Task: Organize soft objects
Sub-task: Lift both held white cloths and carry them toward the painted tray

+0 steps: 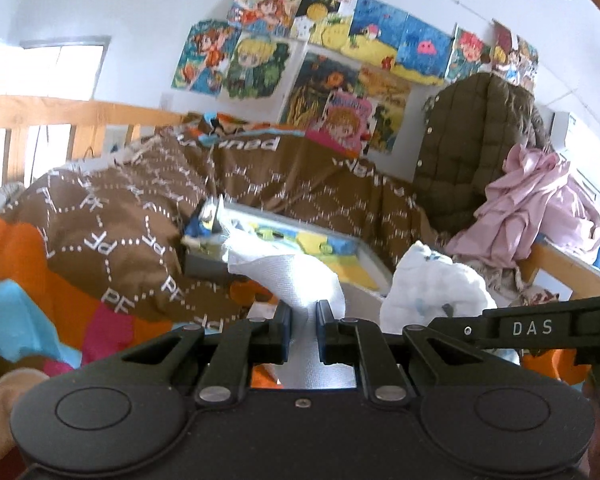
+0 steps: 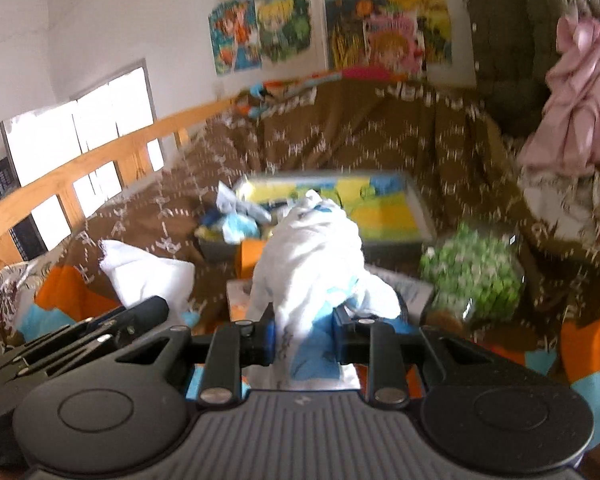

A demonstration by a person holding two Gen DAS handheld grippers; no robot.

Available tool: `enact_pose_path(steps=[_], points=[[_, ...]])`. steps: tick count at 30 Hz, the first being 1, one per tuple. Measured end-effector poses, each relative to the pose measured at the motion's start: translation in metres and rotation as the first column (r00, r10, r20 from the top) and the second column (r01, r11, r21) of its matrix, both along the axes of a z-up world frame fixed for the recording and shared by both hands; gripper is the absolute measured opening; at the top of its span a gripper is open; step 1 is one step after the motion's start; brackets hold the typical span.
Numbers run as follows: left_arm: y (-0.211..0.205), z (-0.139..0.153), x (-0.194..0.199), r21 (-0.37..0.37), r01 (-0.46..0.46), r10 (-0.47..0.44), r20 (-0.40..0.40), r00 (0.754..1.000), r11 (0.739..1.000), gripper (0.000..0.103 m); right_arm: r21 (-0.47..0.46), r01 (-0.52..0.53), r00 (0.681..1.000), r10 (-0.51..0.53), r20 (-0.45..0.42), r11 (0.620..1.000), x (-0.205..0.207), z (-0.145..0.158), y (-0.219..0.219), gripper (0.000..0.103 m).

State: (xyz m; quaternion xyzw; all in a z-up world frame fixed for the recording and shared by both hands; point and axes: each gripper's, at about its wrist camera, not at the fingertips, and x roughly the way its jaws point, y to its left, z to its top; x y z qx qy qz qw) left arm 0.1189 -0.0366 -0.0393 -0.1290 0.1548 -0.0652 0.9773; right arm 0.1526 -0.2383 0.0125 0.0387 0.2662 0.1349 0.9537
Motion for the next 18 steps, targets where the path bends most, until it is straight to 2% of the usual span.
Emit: enact_pose_path(steps=[5,9,15,18], points=[[0.0,0.013,-0.006,-0.003,-0.014,0.014,0.039,0.999,1.0,0.013,0.002,0.003,0.993,-0.003,0.115,1.0,-0.013,0.016,0.008,0.029],[0.003,0.035,-0.015,0.0,-0.058,0.057,0.107,0.993,0.998,0.013,0.015,0.003,0.978,-0.006,0.207,1.0,-0.024,0.033,0.01,0.029],[0.004,0.075,-0.023,-0.002,-0.086,0.084,0.203,0.976,0.996,0.013,0.069,-0.008,0.972,-0.008,0.234,0.998,-0.024,0.071,0.011,0.029],[0.0,0.098,-0.021,-0.004,-0.076,0.075,0.227,0.971,0.997,0.013,0.052,-0.023,0.961,0.008,0.276,0.998,-0.022,0.091,0.015,0.029]])
